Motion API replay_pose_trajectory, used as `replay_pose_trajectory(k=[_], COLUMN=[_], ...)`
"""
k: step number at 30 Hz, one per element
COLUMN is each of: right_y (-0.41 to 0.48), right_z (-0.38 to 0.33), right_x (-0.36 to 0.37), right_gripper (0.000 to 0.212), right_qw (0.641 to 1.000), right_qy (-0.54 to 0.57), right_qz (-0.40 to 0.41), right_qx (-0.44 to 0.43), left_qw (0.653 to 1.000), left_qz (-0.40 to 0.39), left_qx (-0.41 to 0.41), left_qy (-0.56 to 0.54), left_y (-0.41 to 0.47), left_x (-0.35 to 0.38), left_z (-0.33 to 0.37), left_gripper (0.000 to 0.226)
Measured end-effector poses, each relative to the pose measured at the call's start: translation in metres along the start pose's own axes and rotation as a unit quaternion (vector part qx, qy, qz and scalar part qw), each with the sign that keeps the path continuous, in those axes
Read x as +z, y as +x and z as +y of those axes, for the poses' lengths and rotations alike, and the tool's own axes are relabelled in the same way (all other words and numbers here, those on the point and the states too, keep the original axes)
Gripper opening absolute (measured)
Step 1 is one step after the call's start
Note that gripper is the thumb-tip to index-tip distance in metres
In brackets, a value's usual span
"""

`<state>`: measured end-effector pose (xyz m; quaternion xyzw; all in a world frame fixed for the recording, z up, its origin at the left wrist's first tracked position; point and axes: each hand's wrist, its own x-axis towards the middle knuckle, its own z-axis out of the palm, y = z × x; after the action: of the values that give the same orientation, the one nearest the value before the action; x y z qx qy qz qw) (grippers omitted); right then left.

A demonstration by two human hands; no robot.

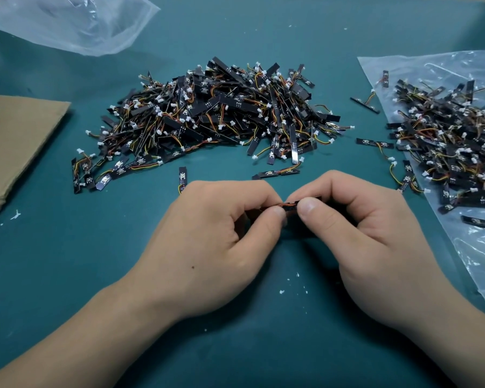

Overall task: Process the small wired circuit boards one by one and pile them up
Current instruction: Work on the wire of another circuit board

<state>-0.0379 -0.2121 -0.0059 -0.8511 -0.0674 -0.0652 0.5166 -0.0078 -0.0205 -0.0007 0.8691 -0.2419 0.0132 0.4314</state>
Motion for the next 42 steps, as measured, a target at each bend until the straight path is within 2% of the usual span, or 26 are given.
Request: replay_pose_trajectory(k=[4, 29, 33, 36, 42], right_y=[0.0006, -0.0008, -0.0005, -0.0004, 0.0004], right_z=[-0.0002, -0.0003, -0.0014, -0.0030, -0.0040], right_x=[0.0005, 0.0006, 0.0001, -0.0002, -0.0006], right_gripper=[0.025, 0.010, 0.010, 0.017, 0.018], right_qw=[1.000, 1.000, 1.000, 1.000, 0.999], right_qy=[0.003, -0.016, -0.018, -0.018, 0.005], right_qz=[-0.005, 0.001, 0.008, -0.014, -0.028], right_qx=[0.004, 0.000, -0.011, -0.022, -0.031], left_qw=[1.000, 0.999, 1.000, 0.999, 0.998], left_qz=[0.002, -0.009, 0.008, 0.011, 0.013], left_qx=[0.003, 0.004, 0.004, 0.010, 0.017], left_qy=[0.009, 0.030, -0.010, -0.051, -0.059], left_y=[0.0004, -0.0002, 0.0003, 0.0003, -0.0006], left_x=[0.0007, 0.0012, -0.0011, -0.0031, -0.0033], left_z=[-0.0002, 0.0016, 0.0031, 0.0034, 0.0044], left_gripper=[0.019, 0.017, 0.020, 0.024, 0.023])
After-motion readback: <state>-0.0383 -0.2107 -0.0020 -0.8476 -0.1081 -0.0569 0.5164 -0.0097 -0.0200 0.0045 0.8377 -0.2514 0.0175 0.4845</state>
